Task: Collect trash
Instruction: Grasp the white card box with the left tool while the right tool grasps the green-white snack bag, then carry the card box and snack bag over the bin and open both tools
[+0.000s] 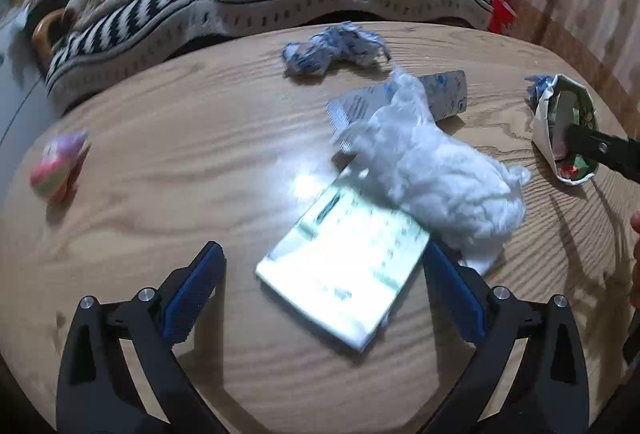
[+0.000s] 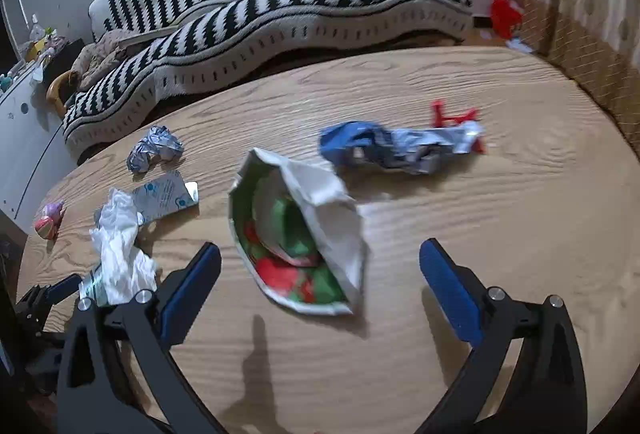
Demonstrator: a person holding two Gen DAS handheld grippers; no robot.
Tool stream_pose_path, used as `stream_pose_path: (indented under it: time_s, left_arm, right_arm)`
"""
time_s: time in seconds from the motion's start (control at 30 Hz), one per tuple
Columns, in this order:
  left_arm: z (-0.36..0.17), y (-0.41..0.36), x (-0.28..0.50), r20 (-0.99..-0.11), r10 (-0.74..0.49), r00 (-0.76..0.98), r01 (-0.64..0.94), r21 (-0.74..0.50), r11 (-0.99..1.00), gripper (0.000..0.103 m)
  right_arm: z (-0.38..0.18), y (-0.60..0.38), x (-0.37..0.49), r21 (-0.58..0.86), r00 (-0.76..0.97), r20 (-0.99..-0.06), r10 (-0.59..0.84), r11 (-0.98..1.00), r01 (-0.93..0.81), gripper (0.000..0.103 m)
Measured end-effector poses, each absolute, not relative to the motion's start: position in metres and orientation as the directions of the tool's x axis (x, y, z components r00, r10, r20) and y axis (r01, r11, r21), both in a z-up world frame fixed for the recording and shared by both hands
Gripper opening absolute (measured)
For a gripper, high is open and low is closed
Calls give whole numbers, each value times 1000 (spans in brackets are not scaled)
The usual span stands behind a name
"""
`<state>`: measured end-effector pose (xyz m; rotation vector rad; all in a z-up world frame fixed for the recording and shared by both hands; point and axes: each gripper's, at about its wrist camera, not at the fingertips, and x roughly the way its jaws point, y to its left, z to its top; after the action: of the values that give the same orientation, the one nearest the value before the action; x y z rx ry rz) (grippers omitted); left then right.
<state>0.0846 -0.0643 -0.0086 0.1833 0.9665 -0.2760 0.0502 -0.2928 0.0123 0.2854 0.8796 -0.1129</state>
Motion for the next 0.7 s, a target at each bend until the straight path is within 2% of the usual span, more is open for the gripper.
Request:
stream_pose_path:
  time_s: [0.2,0.27,0.3,0.33,0.37,0.4,0.53,0.7]
  left_arm:
    - [-10,-70,93,-813,-179,554,347,30,937,97]
    - [-10,-72,92,-812,-184,554,355,30,934,94]
    - [-8,-73,90,-805,-187,563,353,29,935,84]
    - [-6,-73,89,-799,-188,571,352,32,936,75]
    - [-3,-74,87,-798,-182,574,346,34,938,63]
    - [-1,-75,86,-808,-184,560,342,23,940,61]
    - [7,-68,73,-823,-255,508,336,-84,938,57]
    - [25,-67,51,-804,-265,532,328,-93,940,57]
  right_arm:
    - [5,-296,55,226,637,-769,51,954,196,95]
    - [4,-296,52,239,642,-763,76,956,171,72]
    - [4,-296,52,243,636,-767,82,955,170,48]
    - [2,-297,49,275,635,-764,120,949,152,33]
    - [1,-296,47,300,637,-757,143,943,144,33]
    - [2,-295,45,303,641,-753,146,943,141,32]
    - [15,-286,26,257,685,-720,112,960,113,32]
    - [26,-286,-3,282,718,-687,115,952,118,32]
